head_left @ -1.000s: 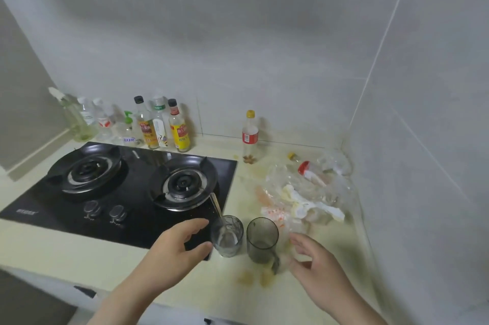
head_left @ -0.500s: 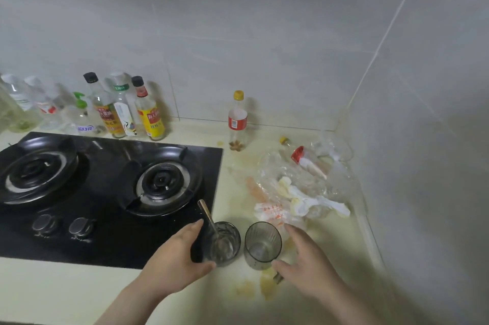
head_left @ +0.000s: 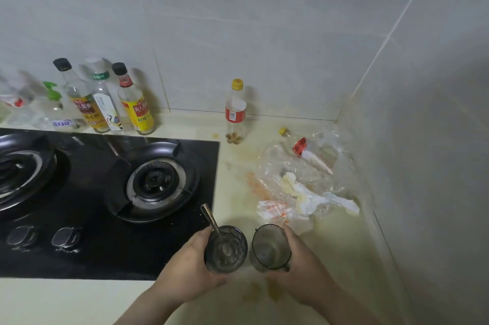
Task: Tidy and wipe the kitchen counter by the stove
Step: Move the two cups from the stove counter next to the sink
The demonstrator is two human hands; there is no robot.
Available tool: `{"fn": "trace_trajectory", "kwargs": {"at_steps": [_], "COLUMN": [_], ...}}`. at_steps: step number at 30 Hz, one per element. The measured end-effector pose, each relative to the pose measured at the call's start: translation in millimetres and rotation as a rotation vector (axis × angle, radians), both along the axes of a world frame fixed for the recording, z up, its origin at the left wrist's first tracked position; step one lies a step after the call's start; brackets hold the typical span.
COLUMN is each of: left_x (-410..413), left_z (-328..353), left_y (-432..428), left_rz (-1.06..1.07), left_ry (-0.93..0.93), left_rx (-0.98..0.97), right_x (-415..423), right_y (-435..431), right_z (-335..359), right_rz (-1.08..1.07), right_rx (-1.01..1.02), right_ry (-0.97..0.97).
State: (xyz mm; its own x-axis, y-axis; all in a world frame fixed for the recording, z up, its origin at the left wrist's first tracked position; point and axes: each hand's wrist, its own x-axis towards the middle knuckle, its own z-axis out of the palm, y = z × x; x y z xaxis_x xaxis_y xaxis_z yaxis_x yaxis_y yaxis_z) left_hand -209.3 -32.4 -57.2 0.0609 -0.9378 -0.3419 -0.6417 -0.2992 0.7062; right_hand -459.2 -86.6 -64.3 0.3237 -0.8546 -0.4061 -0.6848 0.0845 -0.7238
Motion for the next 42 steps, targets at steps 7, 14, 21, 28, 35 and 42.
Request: {"fn": "trace_trajectory", "kwargs": {"at_steps": [7, 14, 21, 28, 35, 42], "left_x": [-10.4, -21.8, -33.4, -43.1, -49.6, -62.2], "left_z": [-2.9, -12.2, 5.5, 45.2, 67.4, 77.8], "left_y": [-5.0, -2.0, 19.5, 62.2, 138.3, 231.0], "left_rz": [0.017, 0.132, 0.296, 0.491, 0.819, 1.044], "left_ry": [0.015, 0.068, 0.063, 0.057, -0.023, -0.159], "left_rx": [-0.009, -0.031, -0.117, -0.261, -0.329, -0.323], "right_x": [8.2, 8.2, 2.4, 5.7, 41.9, 73.9], "right_y": [-0.4, -2.1, -11.2, -17.0, 8.6, 63.4], "right_z": [-6.5, -3.6, 17.4, 38.3, 54.3, 62.0], "right_rz": [-0.038, -0.047, -0.058, 0.126, 0.429, 0.735], "right_rx": [-0.029, -0.032, -0.096, -0.134, -0.124, -0.112], "right_ry": [0.032, 0.012, -0.061, -0.090, -0.179, -0.203]}}
